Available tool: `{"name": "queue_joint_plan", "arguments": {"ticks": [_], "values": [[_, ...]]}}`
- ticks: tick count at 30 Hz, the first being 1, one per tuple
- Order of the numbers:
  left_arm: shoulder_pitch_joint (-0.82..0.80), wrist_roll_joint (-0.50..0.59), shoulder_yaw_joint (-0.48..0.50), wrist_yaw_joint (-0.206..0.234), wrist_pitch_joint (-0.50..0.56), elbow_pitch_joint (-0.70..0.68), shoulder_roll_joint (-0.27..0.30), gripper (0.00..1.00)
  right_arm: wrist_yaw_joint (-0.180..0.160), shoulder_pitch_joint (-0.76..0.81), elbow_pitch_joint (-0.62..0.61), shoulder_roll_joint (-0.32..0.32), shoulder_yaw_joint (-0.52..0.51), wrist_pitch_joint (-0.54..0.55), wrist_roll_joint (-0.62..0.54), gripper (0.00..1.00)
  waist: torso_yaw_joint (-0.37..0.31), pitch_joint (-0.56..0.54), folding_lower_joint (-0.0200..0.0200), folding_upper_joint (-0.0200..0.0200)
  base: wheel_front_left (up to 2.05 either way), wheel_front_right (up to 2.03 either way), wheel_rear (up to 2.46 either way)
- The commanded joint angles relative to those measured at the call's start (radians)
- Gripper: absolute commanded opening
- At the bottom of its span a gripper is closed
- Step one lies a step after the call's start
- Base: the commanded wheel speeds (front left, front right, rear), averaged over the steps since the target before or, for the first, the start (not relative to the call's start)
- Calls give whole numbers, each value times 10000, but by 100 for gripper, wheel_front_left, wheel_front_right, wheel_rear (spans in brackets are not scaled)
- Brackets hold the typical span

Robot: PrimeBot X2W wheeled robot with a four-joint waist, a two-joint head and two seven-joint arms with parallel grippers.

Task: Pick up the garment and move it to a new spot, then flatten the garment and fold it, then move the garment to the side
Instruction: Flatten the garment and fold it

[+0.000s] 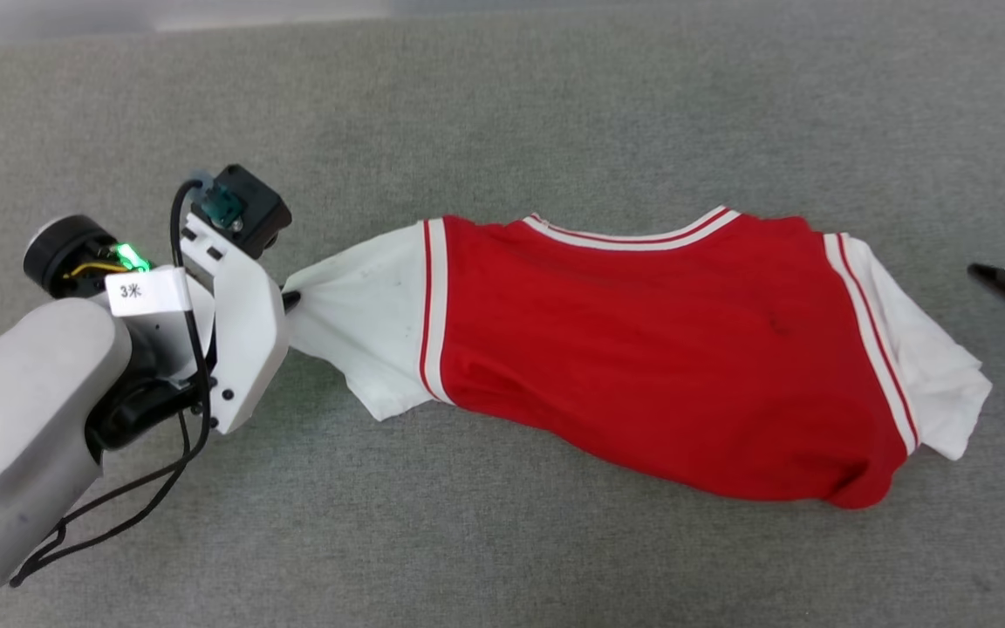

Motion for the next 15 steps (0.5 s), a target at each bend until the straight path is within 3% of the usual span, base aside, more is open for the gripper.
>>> {"name": "queue_joint_plan", "arguments": {"ticks": [1,6,11,15], "values": [[-181,71,49,67,-46,-59,-34,0,-7,-330,294,45,234,446,204,100,130,270,-1,0,0,0,0],[-481,205,100,46,-100,-269,-136,0,-6,-1076,1396,428,1063,1498,511,100,320,722,-1,0,0,0,0],[-641,394,73,35,-189,-412,-162,0,-7,-949,2288,854,1683,997,487,100,470,1072,-1,0,0,0,0],[-692,495,10,3,-239,-388,-179,0,-2,-432,2746,933,2811,935,592,100,497,1198,-1,0,0,0,0]]}}
